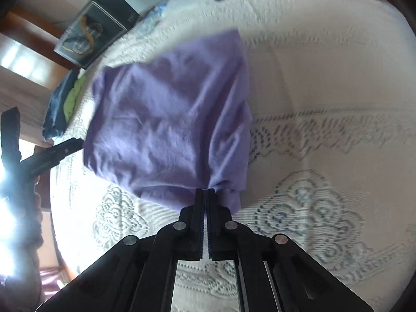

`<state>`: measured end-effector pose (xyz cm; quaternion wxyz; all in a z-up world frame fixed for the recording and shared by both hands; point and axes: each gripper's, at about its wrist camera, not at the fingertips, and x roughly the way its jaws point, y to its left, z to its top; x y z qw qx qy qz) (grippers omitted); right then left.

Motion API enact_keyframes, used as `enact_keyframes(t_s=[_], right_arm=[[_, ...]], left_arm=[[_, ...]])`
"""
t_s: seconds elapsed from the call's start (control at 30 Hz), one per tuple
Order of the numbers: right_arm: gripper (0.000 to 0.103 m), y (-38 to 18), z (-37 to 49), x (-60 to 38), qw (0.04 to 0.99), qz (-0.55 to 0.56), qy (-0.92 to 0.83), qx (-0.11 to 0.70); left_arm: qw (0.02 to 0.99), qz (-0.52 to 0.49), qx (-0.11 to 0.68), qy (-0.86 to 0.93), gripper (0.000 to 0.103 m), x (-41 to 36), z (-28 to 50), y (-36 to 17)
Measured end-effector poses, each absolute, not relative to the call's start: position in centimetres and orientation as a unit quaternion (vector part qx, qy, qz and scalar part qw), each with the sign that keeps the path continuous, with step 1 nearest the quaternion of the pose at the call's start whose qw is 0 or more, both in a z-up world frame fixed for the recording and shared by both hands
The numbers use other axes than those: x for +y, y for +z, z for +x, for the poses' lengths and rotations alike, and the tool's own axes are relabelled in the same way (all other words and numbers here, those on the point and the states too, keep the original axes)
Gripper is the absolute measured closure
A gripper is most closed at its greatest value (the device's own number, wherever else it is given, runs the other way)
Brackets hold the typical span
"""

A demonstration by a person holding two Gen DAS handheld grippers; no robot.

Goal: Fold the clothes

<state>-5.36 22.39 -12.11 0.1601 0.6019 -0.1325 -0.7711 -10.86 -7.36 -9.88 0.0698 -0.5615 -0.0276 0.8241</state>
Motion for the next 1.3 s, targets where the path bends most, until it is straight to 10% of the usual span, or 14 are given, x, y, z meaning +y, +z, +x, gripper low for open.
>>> enact_keyframes(t_s=[0.1,0.23,0.3,0.37,0.43,0.47,0.5,0.57,0.7,0.83,1.3], right_arm=[[0.057,-8.8,-7.3,23.3,0.156,0.557,-0.806,-0.125],[0.052,-7.8,-12.3,24.3,0.131,0.535,-0.821,-0.151],[0.052,-8.5,-14.6,24.6,0.119,0.541,-0.816,-0.163],[0.052,-9.4,-16.5,24.4,0.111,0.549,-0.812,-0.165],[0.053,-10.9,-18.1,23.5,0.126,0.571,-0.794,-0.168],[0.075,-11.7,-18.5,23.1,0.132,0.579,-0.788,-0.164],[0.097,-12.5,-18.9,22.6,0.137,0.587,-0.782,-0.160],[0.097,-13.8,-19.6,23.0,0.130,0.590,-0.775,-0.184],[0.073,-13.3,-18.3,24.6,0.090,0.555,-0.798,-0.218],[0.067,-11.2,-14.5,25.0,0.101,0.519,-0.822,-0.211],[0.071,-15.0,-8.1,22.5,0.123,0.569,-0.789,-0.196]], left_arm=[[0.089,-0.535,-0.041,0.839,0.000,-5.9,-13.1,-8.1],[0.073,-0.545,-0.025,0.835,0.000,-3.6,-17.2,-9.6],[0.065,-0.558,-0.019,0.827,0.013,-3.3,-18.2,-11.3],[0.057,-0.571,-0.017,0.819,0.057,-3.2,-19.1,-13.0],[0.047,-0.580,-0.033,0.812,0.073,-3.9,-19.6,-14.4],[0.039,-0.580,-0.037,0.813,0.073,-4.4,-20.0,-14.8],[0.034,-0.578,-0.042,0.814,0.073,-4.9,-20.2,-15.1],[0.036,-0.579,-0.055,0.813,0.072,-5.5,-20.3,-15.6],[0.043,-0.564,-0.046,0.824,0.064,-5.7,-19.1,-14.5],[0.053,-0.546,-0.031,0.835,0.018,-5.7,-16.2,-12.8],[0.056,-0.571,0.006,0.819,0.011,-2.6,-10.0,-16.2]])
